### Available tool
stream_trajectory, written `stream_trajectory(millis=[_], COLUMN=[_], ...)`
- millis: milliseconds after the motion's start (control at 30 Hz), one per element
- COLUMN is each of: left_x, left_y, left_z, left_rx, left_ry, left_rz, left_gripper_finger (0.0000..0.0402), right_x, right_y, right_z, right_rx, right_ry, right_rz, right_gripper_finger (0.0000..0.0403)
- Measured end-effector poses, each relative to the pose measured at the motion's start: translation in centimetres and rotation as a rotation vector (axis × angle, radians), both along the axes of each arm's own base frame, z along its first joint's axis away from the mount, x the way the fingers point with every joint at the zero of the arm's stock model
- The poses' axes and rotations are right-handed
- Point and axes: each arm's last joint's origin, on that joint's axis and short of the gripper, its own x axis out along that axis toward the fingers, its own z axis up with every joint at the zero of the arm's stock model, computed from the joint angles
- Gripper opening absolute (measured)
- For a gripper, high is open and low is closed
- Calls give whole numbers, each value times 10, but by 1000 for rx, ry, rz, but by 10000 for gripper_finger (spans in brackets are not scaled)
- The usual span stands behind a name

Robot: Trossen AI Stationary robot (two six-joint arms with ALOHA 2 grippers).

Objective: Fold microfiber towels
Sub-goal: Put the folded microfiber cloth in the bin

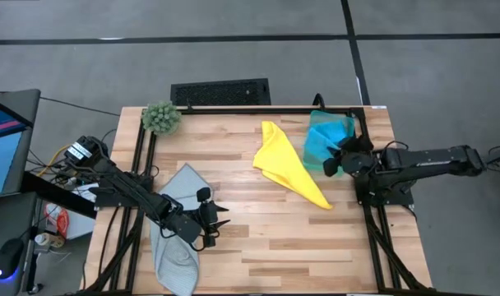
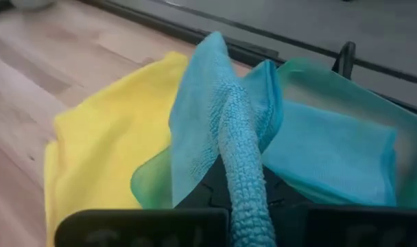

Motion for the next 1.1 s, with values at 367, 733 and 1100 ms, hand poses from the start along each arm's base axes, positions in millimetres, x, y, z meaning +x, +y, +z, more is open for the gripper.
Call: stream_trajectory(millis=[367,733,1100], left_x=[-3,-4,-4], left_y=[2,3,3], left_z=[-5,-4,-5], left_rx=[7,33,36], left_ry=[51,44,47], left_rz=[15,31,32], left_gripper_finger=[151,151,151], right_x=[-9,-5,4], right_y=[-7,-10,-24], right_z=[-6,-9,-19], right_rx=[108,200,296], right_ry=[3,43,143], right_rz=[-137,-86,-109], right_gripper_finger=[23,23,23])
